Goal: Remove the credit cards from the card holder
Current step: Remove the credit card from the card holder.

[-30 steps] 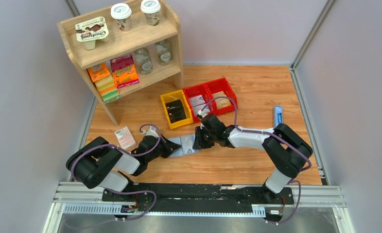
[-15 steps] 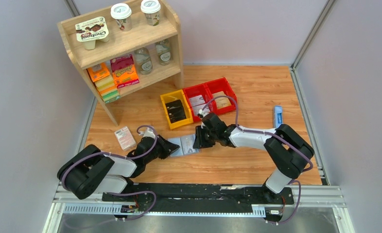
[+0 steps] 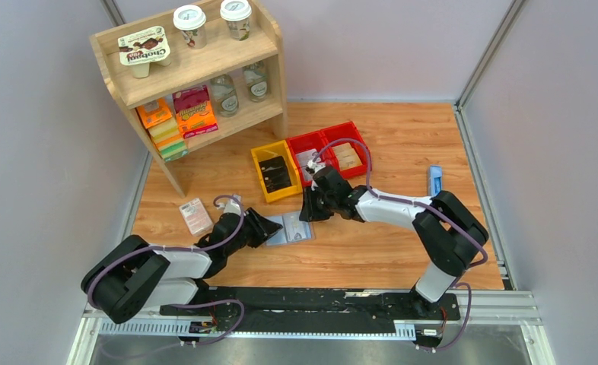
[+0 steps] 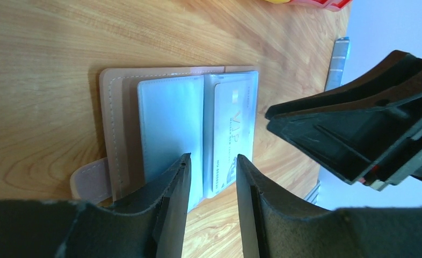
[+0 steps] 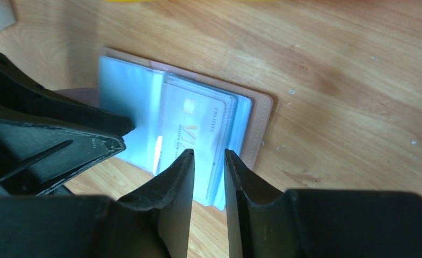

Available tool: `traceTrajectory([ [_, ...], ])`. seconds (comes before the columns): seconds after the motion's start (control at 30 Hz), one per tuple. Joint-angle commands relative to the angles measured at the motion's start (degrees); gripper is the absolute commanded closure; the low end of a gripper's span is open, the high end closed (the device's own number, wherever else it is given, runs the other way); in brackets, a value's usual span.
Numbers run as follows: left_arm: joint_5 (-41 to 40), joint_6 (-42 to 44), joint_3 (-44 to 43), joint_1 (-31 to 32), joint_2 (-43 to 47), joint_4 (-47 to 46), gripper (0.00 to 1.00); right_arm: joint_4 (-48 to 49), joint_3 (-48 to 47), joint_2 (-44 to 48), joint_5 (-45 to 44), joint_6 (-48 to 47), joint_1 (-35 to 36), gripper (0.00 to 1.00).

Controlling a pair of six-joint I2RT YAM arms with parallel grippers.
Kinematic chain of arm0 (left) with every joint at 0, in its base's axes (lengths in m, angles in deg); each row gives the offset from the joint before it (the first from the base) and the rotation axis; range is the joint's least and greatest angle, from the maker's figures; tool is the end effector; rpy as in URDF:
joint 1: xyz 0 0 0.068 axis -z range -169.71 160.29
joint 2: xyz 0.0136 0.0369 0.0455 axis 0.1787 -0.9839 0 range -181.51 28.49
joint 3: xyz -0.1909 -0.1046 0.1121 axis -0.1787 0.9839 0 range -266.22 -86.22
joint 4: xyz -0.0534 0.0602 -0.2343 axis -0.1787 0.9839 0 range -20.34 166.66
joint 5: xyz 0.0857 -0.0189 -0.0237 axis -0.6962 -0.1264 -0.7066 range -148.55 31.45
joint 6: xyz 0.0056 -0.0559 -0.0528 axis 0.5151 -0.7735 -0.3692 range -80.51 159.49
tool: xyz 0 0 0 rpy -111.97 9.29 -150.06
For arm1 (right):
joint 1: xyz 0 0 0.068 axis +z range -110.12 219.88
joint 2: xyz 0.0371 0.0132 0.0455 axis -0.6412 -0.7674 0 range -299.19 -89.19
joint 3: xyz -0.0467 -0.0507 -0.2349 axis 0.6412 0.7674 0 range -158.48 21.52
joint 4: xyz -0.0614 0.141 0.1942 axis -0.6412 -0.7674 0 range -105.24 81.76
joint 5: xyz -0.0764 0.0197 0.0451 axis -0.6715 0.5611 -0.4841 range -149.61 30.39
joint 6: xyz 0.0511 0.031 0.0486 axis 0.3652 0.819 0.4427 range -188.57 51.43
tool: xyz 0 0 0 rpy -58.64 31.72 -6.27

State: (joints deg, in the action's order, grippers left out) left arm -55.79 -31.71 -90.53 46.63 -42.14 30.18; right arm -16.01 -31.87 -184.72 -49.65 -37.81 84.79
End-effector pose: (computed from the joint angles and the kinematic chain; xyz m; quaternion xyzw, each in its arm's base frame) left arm 0.1705 -0.1294 0.0854 -0.2431 0.8163 -0.4345 0.2929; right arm 0.2348 0.2501 0.1314 -0.1448 0.9251 0.2738 0.2197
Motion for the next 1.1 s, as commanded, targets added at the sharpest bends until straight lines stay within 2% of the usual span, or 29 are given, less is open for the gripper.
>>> traceTrajectory([
  [0.0,2.15,1.77,-2.8,0.14,-3.01,-3.14,0.55,0.39,-1.46,-2.64,-0.47,-1.49,-0.17,0.71],
  [0.37,4.88,-0.78,-3.77,0.14,-12.59,-9.38,0.55,3.55,0.65,-4.84,4.9,-1.94,-0.08,0.84],
  [0.53,5.23,-1.75,-3.42,0.14,-13.92,-12.89,0.57,3.55,0.83,-5.9,5.42,-1.85,-0.26,0.87],
  [0.7,6.2,-1.75,-3.42,0.14,-14.27,-17.63,0.69,3.38,0.83,-6.6,5.43,-1.76,-0.26,0.87],
  [0.87,6.12,-2.1,-2.19,0.14,-14.45,-20.72,0.89,2.85,0.83,-7.13,4.55,-1.85,-0.52,0.87],
  [1.07,3.66,-4.38,1.14,0.14,-14.19,-22.83,0.96,1.79,1.35,-8.01,2.88,-2.02,-1.66,0.87],
])
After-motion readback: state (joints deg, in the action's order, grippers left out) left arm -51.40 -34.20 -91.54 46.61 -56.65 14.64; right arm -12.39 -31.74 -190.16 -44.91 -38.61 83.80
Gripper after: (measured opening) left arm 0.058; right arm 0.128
